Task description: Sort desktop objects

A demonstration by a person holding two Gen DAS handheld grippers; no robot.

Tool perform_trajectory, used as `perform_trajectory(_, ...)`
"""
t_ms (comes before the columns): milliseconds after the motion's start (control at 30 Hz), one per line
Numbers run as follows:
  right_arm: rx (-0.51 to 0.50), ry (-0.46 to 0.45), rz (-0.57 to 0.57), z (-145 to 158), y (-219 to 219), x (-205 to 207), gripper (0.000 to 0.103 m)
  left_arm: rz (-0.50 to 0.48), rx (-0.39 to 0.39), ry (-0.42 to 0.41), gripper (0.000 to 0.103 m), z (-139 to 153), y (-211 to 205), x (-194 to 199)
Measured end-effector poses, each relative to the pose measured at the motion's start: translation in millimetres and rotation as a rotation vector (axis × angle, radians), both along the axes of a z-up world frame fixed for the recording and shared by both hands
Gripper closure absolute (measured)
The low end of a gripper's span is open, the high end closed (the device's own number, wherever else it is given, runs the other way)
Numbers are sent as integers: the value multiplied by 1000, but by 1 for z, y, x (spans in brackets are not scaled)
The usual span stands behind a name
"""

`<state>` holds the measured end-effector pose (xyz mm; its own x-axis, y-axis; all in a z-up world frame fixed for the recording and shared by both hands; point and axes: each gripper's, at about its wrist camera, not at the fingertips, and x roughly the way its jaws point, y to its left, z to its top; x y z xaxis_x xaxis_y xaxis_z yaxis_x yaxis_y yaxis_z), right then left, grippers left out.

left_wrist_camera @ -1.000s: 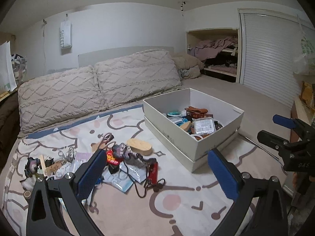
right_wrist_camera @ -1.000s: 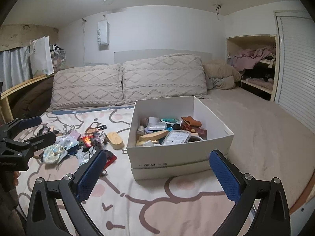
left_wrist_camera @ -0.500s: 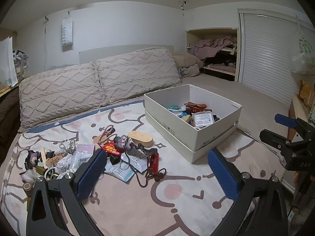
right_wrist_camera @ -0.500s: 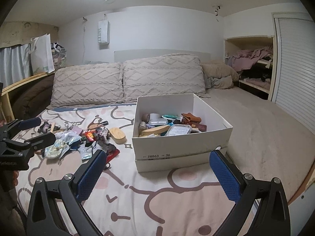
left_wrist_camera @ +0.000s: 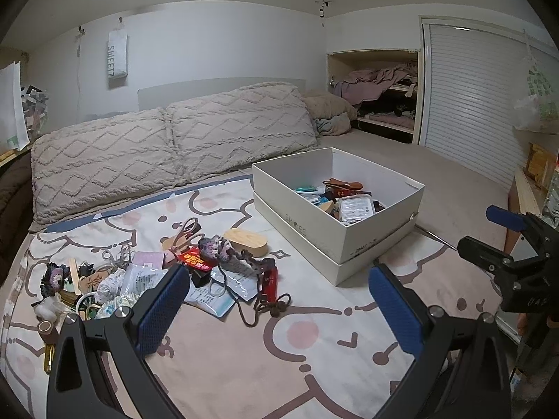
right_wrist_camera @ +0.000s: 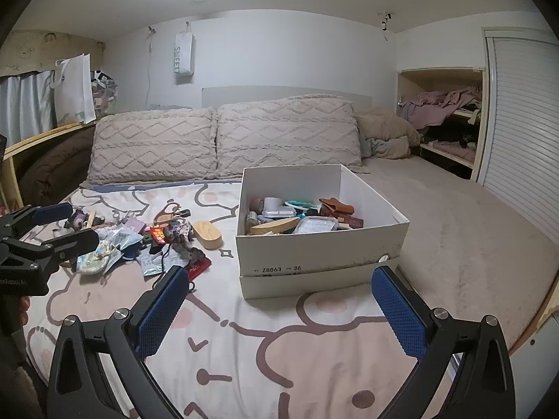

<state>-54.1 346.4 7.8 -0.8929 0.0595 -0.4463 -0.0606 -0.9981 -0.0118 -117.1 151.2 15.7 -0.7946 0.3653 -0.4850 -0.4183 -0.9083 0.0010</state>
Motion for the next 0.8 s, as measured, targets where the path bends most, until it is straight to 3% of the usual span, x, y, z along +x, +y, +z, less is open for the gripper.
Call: perform_trajectory(800,-8,-9,8,-2,-5,1,0,-18,9,-12,0,-2,0,2)
